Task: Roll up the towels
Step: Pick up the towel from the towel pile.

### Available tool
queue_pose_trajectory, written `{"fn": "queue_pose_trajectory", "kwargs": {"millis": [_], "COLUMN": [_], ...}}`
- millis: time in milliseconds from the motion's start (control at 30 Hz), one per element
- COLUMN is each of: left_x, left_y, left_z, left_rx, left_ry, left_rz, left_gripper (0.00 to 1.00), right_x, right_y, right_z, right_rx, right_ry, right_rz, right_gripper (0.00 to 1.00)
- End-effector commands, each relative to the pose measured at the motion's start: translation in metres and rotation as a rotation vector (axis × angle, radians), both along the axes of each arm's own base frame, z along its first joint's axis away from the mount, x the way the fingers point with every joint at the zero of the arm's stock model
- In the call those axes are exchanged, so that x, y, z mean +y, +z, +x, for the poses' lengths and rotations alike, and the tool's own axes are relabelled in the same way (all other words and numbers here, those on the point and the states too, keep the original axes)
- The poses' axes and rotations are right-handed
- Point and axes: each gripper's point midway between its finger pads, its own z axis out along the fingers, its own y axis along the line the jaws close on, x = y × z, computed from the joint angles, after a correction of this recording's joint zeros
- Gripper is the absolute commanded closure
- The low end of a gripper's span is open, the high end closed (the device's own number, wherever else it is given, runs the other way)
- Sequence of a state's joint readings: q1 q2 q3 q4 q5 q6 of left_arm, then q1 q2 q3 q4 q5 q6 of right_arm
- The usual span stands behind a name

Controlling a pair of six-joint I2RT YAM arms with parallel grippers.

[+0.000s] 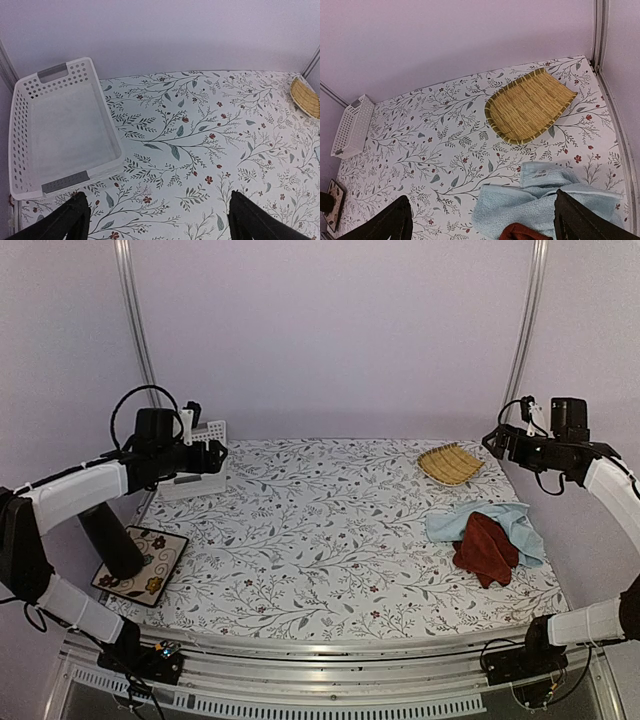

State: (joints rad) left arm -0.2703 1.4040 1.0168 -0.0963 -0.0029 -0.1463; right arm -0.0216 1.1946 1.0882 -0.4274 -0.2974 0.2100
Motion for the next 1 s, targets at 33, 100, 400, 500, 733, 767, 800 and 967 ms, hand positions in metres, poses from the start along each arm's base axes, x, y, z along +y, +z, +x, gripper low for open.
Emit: {"fn": "queue_pose_trajectory", "kwargs": {"millis": [33,100,400,500,733,767,800,967], "left_x": [-0.012,-0.012,-0.013,-0.013,-0.015,-0.015,-0.015,-0.015], "left_y": [0.004,0.004,0.0,-0.003,-0.016,-0.017,-0.018,-0.021], "left_z": [0.001,0.002,-0.001,-0.003,-0.008,-0.009,-0.009,-0.008], "left_rx": [0.001,0.002,0.001,0.01,0.046,0.05,0.053,0.061], "left_ry": [-0.043,-0.044,-0.051,-0.055,-0.059,-0.057,-0.057,-0.057], "left_rz": [0.007,0.01,0.019,0.026,0.007,0.005,0.003,0.006], "left_gripper": [0.03,0.03,0.03,0.03,0.03,0.03,0.03,0.03], "right_x": [0.001,0.002,-0.004,-0.002,0.005,0.005,0.006,0.019], "right_y": [0.002,0.001,-0.014,-0.027,-0.051,-0.052,-0.061,-0.091], "right_z": [0.0,-0.001,-0.008,-0.014,-0.039,-0.04,-0.044,-0.055], "right_rx": [0.042,0.048,0.143,0.237,0.375,0.383,0.411,0.507], "right_ry": [-0.002,0.012,0.006,0.01,0.021,0.016,0.012,0.042], "right_rz": [0.013,-0.007,-0.056,-0.036,-0.02,-0.019,-0.015,0.012], "right_gripper": [0.01,0.01,0.01,0.01,0.01,0.01,0.01,0.01]}}
